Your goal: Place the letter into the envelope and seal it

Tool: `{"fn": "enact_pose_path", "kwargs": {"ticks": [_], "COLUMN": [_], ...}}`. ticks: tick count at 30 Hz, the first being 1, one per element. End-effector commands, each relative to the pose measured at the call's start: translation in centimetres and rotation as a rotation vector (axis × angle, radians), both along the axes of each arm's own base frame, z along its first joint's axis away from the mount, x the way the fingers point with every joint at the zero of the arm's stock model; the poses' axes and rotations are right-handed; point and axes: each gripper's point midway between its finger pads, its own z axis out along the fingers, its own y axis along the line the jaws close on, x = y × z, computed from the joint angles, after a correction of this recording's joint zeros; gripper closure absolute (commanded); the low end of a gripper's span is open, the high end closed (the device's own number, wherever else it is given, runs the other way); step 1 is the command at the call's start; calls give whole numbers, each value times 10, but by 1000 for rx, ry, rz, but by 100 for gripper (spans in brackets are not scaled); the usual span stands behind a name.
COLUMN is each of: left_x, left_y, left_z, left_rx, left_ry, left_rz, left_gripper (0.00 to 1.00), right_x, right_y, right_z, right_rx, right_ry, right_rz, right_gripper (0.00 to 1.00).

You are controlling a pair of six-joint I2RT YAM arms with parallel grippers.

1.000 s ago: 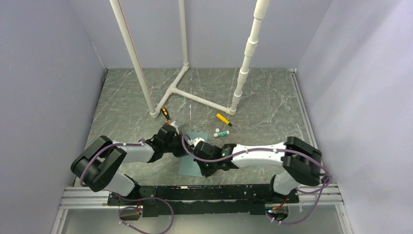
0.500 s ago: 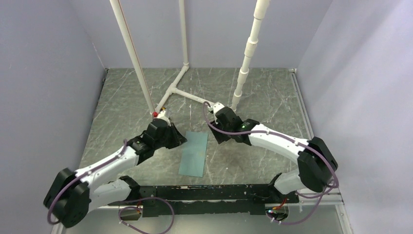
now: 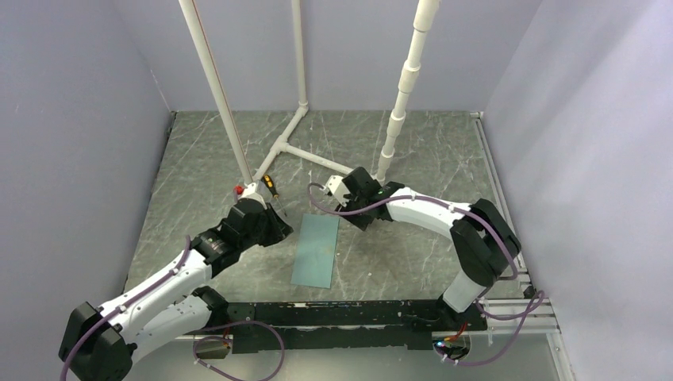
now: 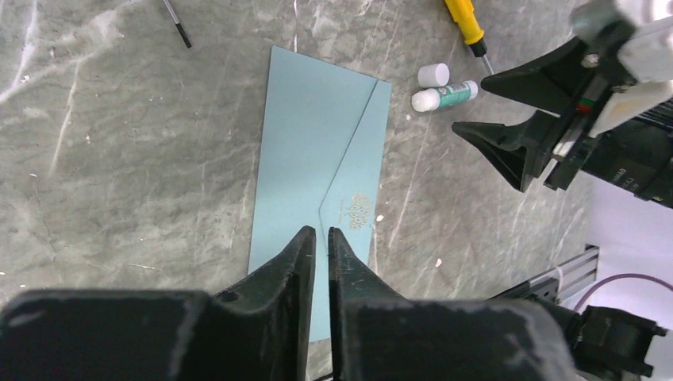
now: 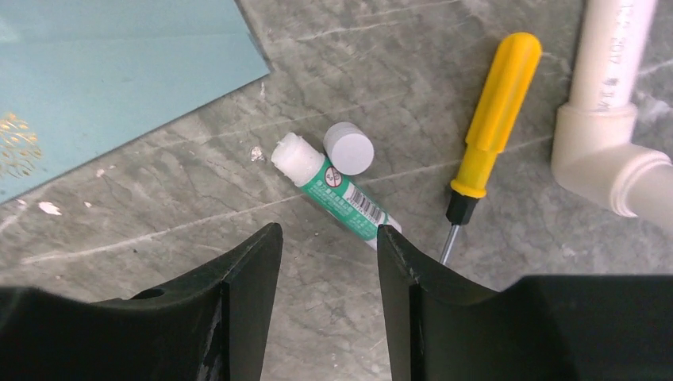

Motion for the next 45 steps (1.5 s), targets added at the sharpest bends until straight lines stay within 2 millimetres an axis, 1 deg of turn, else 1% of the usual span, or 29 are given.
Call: {"fn": "enact_pose_path", "kwargs": {"ticks": [1, 5, 8, 14, 16, 22, 24, 26, 29, 31, 33, 35, 37, 39, 41, 43, 45], "left_x": [-3, -4, -5, -6, -7, -9, -9, -9, -11, -13, -14, -15, -16, -16, -17, -18, -20], "left_y": [-2, -2, -1, -1, -1, -3, -3, -4, -6, -7, -8, -9, -12, -17, -23, -29, -35], "left_z": [-3, -4, -6, -7, -6, 2, 4, 8, 15, 21, 28, 34, 41, 50, 61, 77, 100], "left_rx": [-7, -19, -19, -18, -25, -48, -53, -62, -83, -95, -107, -119, -134, -156, -178, -203, -234], "left_ry": [13, 17, 24, 30, 31, 19, 14, 6, -4, -13, -27, -43, -65, -96, -136, -194, -282], "left_rz": [-10, -7, -1, -4, -3, -13, -16, -14, -28, -37, -47, -59, -85, -116, -157, -207, -268], "left_gripper": [85, 85, 91, 94, 93, 91, 89, 88, 87, 86, 83, 77, 65, 49, 36, 24, 14], "right_x": [6, 9, 12, 5, 2, -22, -29, -32, -30, -28, -24, -23, -26, -29, -35, -35, -38], "right_y": [2, -2, -1, -2, -5, -3, -4, -5, -4, 1, 7, 15, 27, 40, 52, 63, 74], "right_z": [-1, -6, -11, -24, -25, -26, -29, -33, -36, -32, -22, -6, 20, 49, 79, 111, 141], "right_rx": [-52, -84, -96, -95, -102, -60, -60, -66, -63, -41, -5, 52, 145, 254, 371, 505, 662], "right_ry": [-14, -13, -8, 55, 76, 208, 242, 261, 262, 247, 212, 181, 143, 98, 61, 8, -11], "right_rz": [112, 124, 129, 154, 158, 199, 205, 200, 186, 188, 191, 208, 235, 266, 286, 246, 187], "right_gripper": [49, 50, 52, 53, 53, 54, 58, 64, 77, 83, 86, 87, 87, 87, 87, 91, 92]}}
